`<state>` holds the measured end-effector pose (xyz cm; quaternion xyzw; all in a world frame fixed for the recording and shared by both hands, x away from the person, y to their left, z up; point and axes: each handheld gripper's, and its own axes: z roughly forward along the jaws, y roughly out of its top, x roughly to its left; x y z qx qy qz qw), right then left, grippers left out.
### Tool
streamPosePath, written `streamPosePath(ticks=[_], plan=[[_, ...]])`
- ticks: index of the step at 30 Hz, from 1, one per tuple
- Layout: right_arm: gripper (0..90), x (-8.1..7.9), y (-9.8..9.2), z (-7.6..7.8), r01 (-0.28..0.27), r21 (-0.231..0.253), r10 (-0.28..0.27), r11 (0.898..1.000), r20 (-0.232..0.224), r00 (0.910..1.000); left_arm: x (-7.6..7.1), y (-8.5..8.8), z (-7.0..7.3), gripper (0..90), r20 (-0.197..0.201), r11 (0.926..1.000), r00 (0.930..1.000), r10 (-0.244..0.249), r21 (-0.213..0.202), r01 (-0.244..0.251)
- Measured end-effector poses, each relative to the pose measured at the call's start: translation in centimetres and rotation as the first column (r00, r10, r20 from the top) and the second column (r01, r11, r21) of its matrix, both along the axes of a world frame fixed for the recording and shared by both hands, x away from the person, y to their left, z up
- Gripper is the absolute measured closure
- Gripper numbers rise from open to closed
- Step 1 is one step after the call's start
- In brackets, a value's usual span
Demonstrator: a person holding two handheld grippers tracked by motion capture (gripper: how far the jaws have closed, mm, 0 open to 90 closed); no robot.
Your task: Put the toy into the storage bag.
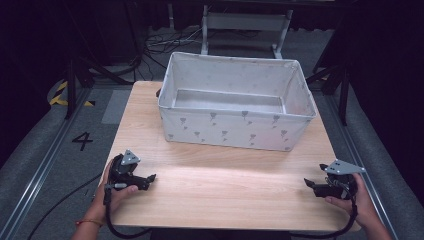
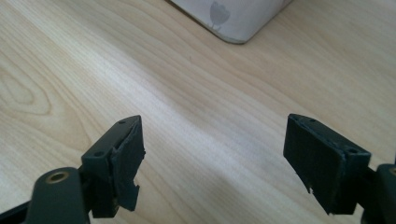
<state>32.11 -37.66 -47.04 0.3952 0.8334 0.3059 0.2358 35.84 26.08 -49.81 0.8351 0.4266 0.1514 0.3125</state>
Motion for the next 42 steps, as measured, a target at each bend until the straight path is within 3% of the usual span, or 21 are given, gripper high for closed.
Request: streamPosePath(ticks=[17, 23, 42], plan=[[20.1, -1.0, -1.3, -2.6, 0.036, 0.098, -0.030, 0.995, -0.058, 0.9979, -0.1, 0.0, 0.0, 0.5, -0.007, 1.0000, 1.0000, 0.006, -0.002, -0.006], [16.8, -0.9, -1.7, -3.3, 0.060, 0.160, -0.049, 0.985, -0.070, 0.9963, -0.1, 0.0, 0.0, 0.5, -0.009, 1.0000, 1.0000, 0.004, -0.001, -0.004], [16.1, -0.9, -1.6, -3.3, 0.060, 0.156, -0.050, 0.986, -0.069, 0.9964, 0.0, 0.0, 0.0, 0.2, -0.002, 1.0000, 1.0000, 0.006, 0.000, -0.006]])
